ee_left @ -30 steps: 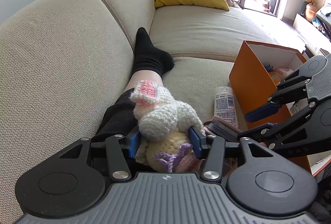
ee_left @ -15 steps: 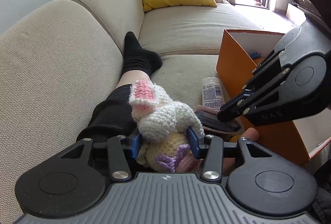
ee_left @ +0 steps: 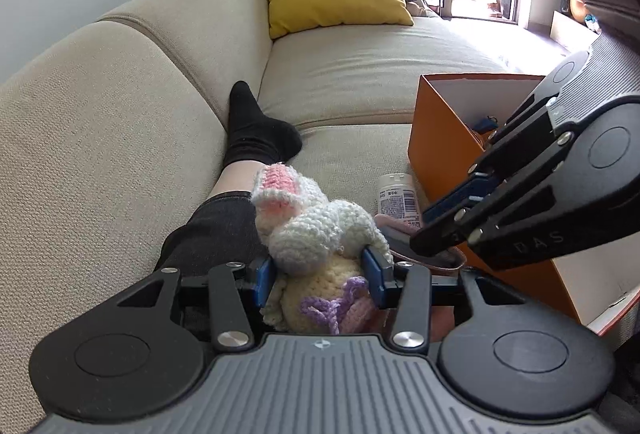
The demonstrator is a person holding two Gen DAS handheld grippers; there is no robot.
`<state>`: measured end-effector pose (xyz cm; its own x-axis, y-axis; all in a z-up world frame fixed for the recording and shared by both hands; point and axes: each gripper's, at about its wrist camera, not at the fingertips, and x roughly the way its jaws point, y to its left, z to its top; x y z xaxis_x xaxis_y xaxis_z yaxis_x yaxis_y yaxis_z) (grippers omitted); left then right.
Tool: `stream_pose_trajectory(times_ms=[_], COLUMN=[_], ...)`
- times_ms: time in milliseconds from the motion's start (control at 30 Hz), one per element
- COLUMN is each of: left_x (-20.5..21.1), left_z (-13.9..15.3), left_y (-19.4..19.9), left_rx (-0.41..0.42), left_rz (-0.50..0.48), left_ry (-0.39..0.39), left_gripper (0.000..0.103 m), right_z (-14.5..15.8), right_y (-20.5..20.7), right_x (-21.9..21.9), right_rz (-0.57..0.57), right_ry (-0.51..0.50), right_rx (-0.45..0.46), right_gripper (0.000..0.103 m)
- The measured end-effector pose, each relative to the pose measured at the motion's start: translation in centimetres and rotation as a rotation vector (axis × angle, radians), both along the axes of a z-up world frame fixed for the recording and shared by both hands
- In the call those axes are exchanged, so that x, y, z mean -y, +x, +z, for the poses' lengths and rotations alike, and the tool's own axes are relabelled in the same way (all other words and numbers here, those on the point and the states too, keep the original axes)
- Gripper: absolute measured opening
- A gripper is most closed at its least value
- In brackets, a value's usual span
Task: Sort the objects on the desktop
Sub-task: 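Grasp the pink wallet with the right gripper while the left gripper holds the bunny, then carry the bunny and pink wallet into the orange box and open both grippers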
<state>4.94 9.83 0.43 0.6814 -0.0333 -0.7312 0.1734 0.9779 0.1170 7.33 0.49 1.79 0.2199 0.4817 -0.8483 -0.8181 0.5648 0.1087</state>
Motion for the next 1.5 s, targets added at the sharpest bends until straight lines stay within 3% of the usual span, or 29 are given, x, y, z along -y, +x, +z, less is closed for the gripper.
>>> stream_pose_trajectory(times_ms=[33, 100, 500, 900, 1200, 1500], left_x=[0.0, -0.1, -0.8, -0.7, -2.1, -1.5], left_z=[0.0, -0.2, -0.4, -0.2, -0.3, 2.2], left_y=[0.0, 0.0, 0.3, 0.5, 0.6, -0.9], left_rx=[-0.002, -0.008, -0.023, -0.024, -0.033, 0.035], left_rz=[0.001, 0.005, 0.016, -0.007, 0.043, 0.057], left_ry=[0.007, 0.012, -0.019, -0.025, -0.091, -0.074], left_gripper=[0.052, 0.052, 0.052, 0.052, 0.05, 0.048], right_z=[0.2, 0.3, -0.7, -4.2, -3.5, 0.6], right_y=[-0.2, -0.7, -1.0, -0.7, 0.0, -0.4], right_x=[0.0, -0.1, -0.9, -3.3, -2.6, -0.2], right_rz=[0.011, 0.036, 0.144, 0.2, 0.154, 0.043], right_ry=[0.004, -0.017, -0.076, -0.181, -0.164, -0.03], right_rx=[0.007, 0.026, 0.038, 0.137, 0.154, 0.182], right_gripper=[0.033, 0.035, 0.035, 0.031, 0.018, 0.018])
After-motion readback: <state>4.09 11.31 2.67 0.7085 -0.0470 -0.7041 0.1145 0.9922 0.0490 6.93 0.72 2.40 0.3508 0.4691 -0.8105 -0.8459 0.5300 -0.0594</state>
